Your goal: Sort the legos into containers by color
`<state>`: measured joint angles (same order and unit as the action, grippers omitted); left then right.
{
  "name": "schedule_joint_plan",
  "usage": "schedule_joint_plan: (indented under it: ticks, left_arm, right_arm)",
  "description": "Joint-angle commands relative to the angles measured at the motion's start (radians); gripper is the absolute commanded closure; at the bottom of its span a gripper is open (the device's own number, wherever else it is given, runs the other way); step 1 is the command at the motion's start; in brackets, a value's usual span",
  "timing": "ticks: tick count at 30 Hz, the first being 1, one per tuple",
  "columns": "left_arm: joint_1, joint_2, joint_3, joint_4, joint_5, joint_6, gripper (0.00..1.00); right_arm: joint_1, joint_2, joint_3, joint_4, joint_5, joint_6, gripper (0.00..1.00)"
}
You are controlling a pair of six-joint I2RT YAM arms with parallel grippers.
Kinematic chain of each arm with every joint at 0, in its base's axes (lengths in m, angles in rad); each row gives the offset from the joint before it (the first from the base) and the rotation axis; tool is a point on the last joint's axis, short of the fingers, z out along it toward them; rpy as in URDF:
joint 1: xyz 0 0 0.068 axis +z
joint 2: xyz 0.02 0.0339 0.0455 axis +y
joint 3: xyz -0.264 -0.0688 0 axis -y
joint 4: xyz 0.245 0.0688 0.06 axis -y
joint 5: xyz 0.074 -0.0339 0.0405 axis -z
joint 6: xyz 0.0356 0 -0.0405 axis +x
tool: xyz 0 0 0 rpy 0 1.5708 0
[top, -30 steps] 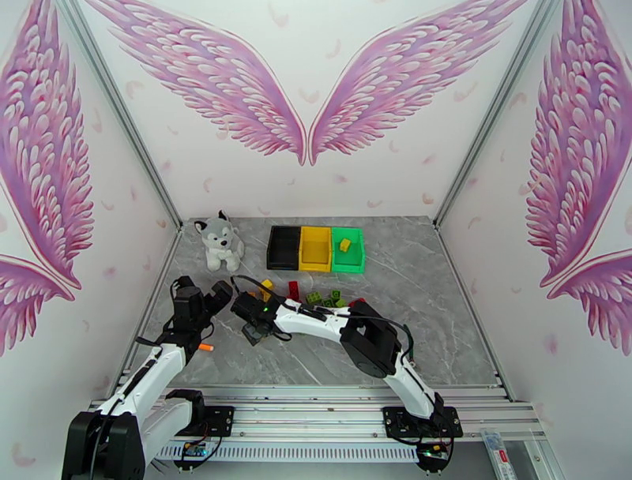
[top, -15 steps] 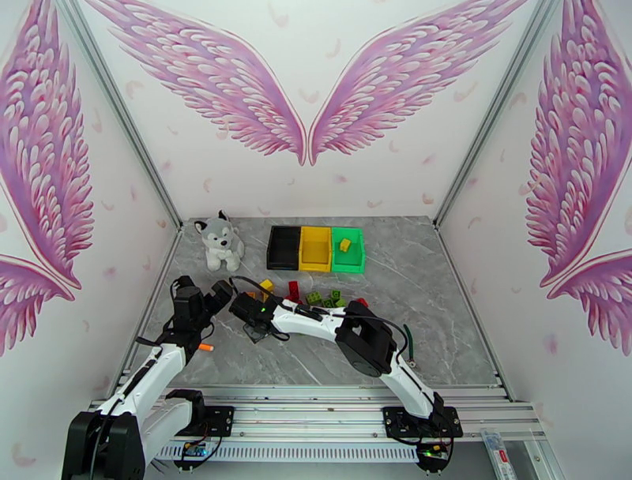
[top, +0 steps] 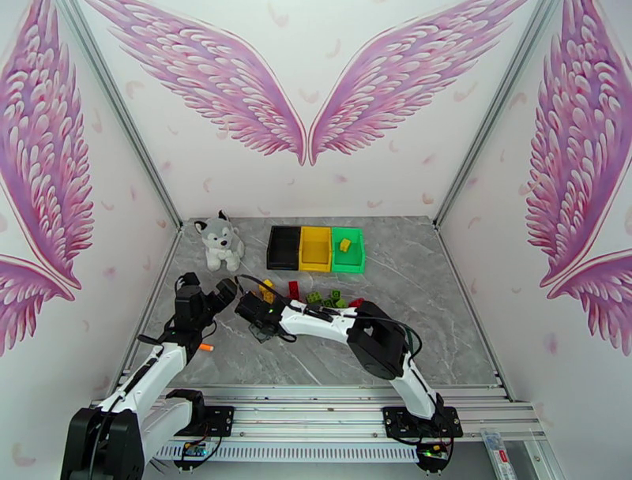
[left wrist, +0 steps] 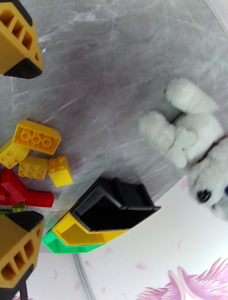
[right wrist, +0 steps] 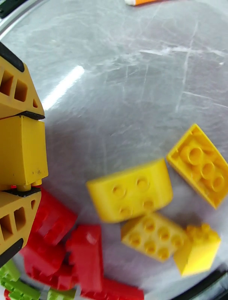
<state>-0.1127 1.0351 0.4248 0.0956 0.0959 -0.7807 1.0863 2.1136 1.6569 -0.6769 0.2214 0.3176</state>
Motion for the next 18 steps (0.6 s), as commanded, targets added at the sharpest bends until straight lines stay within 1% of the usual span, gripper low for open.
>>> schedule_joint_plan:
  ticks: [1,5,8,10,13,16,18]
  left_arm:
    - [-0.068,0.037,0.071,0.027,0.047,0.075,0.01]
    - [-0.201,0.109,0.136,0.019,0.027,0.145,0.01]
    - [-0.305,0.183,0.197,0.004,0.026,0.204,0.01]
    - [-0.380,0.236,0.252,-0.018,0.022,0.248,0.01]
    - [-0.482,0.294,0.315,-0.049,0.001,0.309,0.01]
    - [-0.558,0.326,0.350,-0.068,-0.035,0.354,0.01]
    - [-0.586,0.334,0.363,-0.075,-0.054,0.372,0.01]
  right_arm:
    - [-0.082,-0.123,-0.066,0.054,0.033,0.025,0.66]
    - [-0.220,-0.219,-0.173,0.097,0.035,0.066,0.68]
    - [-0.344,-0.279,-0.249,0.136,0.063,0.095,0.68]
    - [-0.438,-0.304,-0.273,0.157,0.057,0.121,0.68]
    - [-0.546,-0.313,-0.265,0.178,0.052,0.154,0.67]
    - [-0.604,-0.277,-0.201,0.186,0.083,0.169,0.65]
    - [-0.624,-0.222,-0.123,0.160,0.105,0.178,0.65]
